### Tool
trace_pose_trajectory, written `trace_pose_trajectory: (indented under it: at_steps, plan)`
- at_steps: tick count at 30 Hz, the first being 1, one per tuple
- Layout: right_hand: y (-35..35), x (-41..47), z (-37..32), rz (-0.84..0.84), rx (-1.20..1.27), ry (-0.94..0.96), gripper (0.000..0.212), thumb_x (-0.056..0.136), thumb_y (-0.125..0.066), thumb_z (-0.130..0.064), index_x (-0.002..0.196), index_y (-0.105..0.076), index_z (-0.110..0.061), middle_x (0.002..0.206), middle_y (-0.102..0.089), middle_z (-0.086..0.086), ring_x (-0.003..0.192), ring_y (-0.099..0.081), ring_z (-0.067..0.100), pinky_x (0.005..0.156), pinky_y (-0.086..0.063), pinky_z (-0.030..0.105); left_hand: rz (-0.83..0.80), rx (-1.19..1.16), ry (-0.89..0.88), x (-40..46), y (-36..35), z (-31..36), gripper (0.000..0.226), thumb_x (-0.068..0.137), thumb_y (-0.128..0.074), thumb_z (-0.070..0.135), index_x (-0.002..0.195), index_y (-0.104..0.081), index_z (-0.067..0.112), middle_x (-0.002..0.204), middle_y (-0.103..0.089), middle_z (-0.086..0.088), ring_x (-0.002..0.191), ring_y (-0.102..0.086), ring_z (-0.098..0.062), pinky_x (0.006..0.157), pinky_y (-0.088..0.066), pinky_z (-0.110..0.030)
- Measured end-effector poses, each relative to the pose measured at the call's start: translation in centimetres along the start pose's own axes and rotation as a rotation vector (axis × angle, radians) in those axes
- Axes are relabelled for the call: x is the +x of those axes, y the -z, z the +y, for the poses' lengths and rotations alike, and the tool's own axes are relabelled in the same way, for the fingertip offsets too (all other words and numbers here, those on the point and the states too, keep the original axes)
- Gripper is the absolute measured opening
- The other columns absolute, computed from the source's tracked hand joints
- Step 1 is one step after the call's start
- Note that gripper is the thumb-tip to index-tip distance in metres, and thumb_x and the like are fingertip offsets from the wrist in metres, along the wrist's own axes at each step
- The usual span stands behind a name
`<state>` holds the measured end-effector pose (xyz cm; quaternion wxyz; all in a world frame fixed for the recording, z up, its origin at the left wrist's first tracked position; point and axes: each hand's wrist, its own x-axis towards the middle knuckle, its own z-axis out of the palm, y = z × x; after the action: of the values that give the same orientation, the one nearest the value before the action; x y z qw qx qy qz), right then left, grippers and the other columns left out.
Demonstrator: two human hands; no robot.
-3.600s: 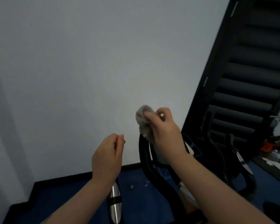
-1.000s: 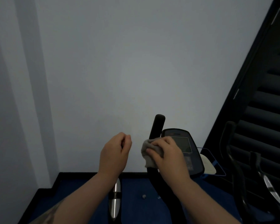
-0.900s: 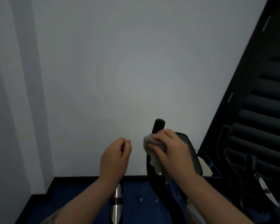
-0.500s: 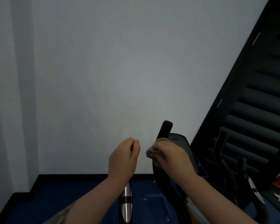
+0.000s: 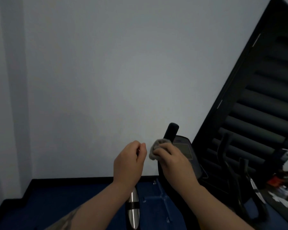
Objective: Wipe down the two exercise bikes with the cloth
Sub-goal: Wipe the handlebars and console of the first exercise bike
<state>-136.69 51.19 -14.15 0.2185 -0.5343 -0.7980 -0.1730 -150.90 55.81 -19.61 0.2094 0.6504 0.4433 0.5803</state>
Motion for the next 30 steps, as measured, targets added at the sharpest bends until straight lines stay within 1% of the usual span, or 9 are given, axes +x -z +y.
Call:
trace_pose_trajectory:
  at_steps: [2,7,10,14,17,21,27,29,30]
  plan:
    - [0.9,0.6,0.0,0.024,0.113,-0.009,0.012,0.089,-0.066,-0.014,0.1,-0.071,-0.018,0.11,-0.062,-0.002,0.091,-0.065,0.017,0.066,-0.054,0.029,0.01,0.004,-0.006,0.0,0.1,0.2,0.035,0.096,-0.042,0.04,0.064,-0.039,0.027,0.056,-0.042,0.007,0.056,-0.044,-0.01,0.049,-0.033,-0.019]
    - [3.4,4.5,0.7,0.23,-0.005,-0.051,0.021,0.08,-0.074,-0.004,0.1,-0.071,-0.009,0.111,-0.064,0.008,0.093,-0.064,0.027,0.063,-0.053,0.032,0.023,0.011,-0.018,0.2,0.0,0.0,0.037,0.096,-0.041,0.043,0.064,-0.04,0.023,0.055,-0.04,0.008,0.055,-0.042,-0.01,0.048,-0.032,-0.019]
    - [1.9,2.8,0.7,0.141,-0.03,-0.033,0.027,0.075,-0.076,0.0,0.101,-0.071,-0.007,0.108,-0.066,0.009,0.09,-0.064,0.03,0.061,-0.056,0.039,0.017,0.009,-0.015,0.1,0.1,0.0,0.037,0.096,-0.041,0.042,0.064,-0.041,0.024,0.055,-0.041,0.007,0.054,-0.042,-0.009,0.048,-0.033,-0.019]
    - [0.9,0.0,0.5,-0.098,0.119,0.009,0.023,0.084,-0.07,-0.005,0.106,-0.071,-0.011,0.113,-0.064,0.001,0.098,-0.062,0.022,0.076,-0.055,0.042,0.002,0.008,-0.023,0.1,0.1,-0.1,0.035,0.096,-0.042,0.04,0.064,-0.038,0.027,0.055,-0.04,0.007,0.055,-0.042,-0.009,0.049,-0.033,-0.017]
    - [2.7,2.2,1.2,-0.008,0.075,0.089,0.025,0.078,-0.072,-0.004,0.1,-0.071,-0.016,0.109,-0.065,-0.001,0.095,-0.063,0.021,0.074,-0.056,0.037,0.009,0.001,-0.02,0.2,0.1,-0.1,0.036,0.096,-0.041,0.041,0.064,-0.04,0.025,0.056,-0.042,0.006,0.057,-0.044,-0.012,0.048,-0.032,-0.019]
    - [3.2,4.6,1.3,0.194,-0.036,-0.011,0.023,0.08,-0.07,-0.005,0.1,-0.071,-0.016,0.11,-0.066,0.0,0.092,-0.06,0.026,0.072,-0.05,0.033,0.007,0.008,-0.009,0.2,0.2,-0.2,0.038,0.096,-0.039,0.043,0.065,-0.043,0.021,0.059,-0.049,0.003,0.059,-0.047,-0.016,0.049,-0.033,-0.023]
    - [-0.2,0.3,-0.6,-0.191,0.071,-0.131,0.014,0.092,-0.058,-0.018,0.103,-0.066,-0.025,0.115,-0.059,-0.009,0.102,-0.056,0.013,0.082,-0.048,0.033,-0.014,0.008,0.006,0.0,0.2,-0.1,0.038,0.097,-0.04,0.04,0.065,-0.043,0.018,0.058,-0.045,0.002,0.054,-0.042,-0.014,0.047,-0.032,-0.026]
    - [1.2,-0.2,-0.5,-0.15,0.167,-0.136,0.015,0.09,-0.06,-0.017,0.101,-0.068,-0.024,0.108,-0.064,-0.009,0.099,-0.058,0.014,0.083,-0.049,0.036,-0.011,-0.001,0.001,0.1,0.2,0.0,0.039,0.097,-0.04,0.039,0.065,-0.043,0.017,0.058,-0.047,0.0,0.057,-0.045,-0.018,0.047,-0.035,-0.03]
    - [2.0,-0.1,-0.2,-0.048,0.181,-0.129,0.015,0.088,-0.062,-0.015,0.099,-0.068,-0.023,0.105,-0.065,-0.009,0.099,-0.058,0.014,0.085,-0.049,0.034,-0.007,-0.004,0.0,0.2,0.2,0.0,0.039,0.097,-0.041,0.039,0.065,-0.043,0.016,0.058,-0.047,0.0,0.058,-0.045,-0.019,0.047,-0.036,-0.031]
